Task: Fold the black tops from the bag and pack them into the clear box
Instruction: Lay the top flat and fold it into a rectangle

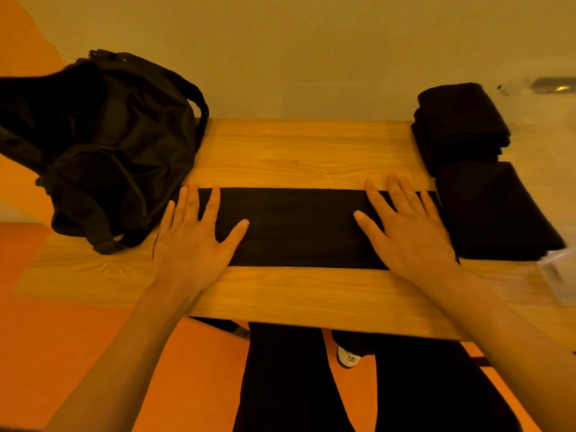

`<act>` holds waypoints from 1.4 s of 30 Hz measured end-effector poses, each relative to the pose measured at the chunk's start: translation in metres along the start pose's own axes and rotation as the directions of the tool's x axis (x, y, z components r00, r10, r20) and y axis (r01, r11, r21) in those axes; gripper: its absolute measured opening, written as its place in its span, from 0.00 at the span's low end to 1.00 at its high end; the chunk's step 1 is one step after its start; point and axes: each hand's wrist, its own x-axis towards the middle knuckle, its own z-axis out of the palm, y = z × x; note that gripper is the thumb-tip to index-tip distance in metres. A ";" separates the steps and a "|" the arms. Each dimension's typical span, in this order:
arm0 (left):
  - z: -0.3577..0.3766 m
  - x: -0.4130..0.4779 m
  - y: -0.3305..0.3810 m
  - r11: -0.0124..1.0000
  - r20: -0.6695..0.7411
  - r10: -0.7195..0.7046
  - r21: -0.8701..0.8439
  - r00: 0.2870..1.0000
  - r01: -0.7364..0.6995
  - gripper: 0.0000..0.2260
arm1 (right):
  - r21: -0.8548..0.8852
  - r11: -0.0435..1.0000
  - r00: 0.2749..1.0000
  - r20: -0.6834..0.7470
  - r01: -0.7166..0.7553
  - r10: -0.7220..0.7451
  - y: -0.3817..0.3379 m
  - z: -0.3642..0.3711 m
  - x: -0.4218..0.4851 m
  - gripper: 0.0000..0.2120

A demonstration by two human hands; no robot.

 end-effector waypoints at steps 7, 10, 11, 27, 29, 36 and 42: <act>-0.007 -0.002 0.005 0.997 0.075 -0.071 0.002 0.995 0.071 0.42 | 0.027 1.000 1.000 0.003 -0.006 0.006 -0.001 -0.001 -0.002 0.35; -0.006 -0.009 0.000 0.997 0.077 -0.079 -0.011 0.994 0.080 0.42 | 0.021 1.000 1.000 0.008 -0.005 0.005 -0.001 -0.002 -0.003 0.34; -0.004 -0.012 -0.004 0.997 0.071 -0.082 -0.010 0.994 0.083 0.42 | 0.020 1.000 1.000 0.013 -0.007 0.007 -0.002 -0.003 -0.003 0.35; -0.035 -0.065 0.048 0.996 -0.188 0.072 -0.042 0.979 -0.082 0.39 | -0.006 0.980 0.979 -0.041 0.200 -0.200 -0.041 -0.008 -0.033 0.35; -0.030 -0.040 0.055 0.998 -0.056 0.007 -0.061 0.998 -0.010 0.39 | -0.021 0.964 0.964 -0.004 0.264 -0.264 -0.048 -0.008 -0.026 0.35; -0.001 -0.015 0.027 0.996 0.101 -0.085 0.018 0.991 0.084 0.41 | -0.008 0.955 0.949 0.114 0.296 -0.293 0.003 -0.012 -0.032 0.36; -0.006 0.024 0.023 0.997 0.126 0.061 0.043 0.990 -0.067 0.40 | 0.006 0.995 0.989 0.103 0.101 -0.101 -0.013 -0.007 -0.083 0.40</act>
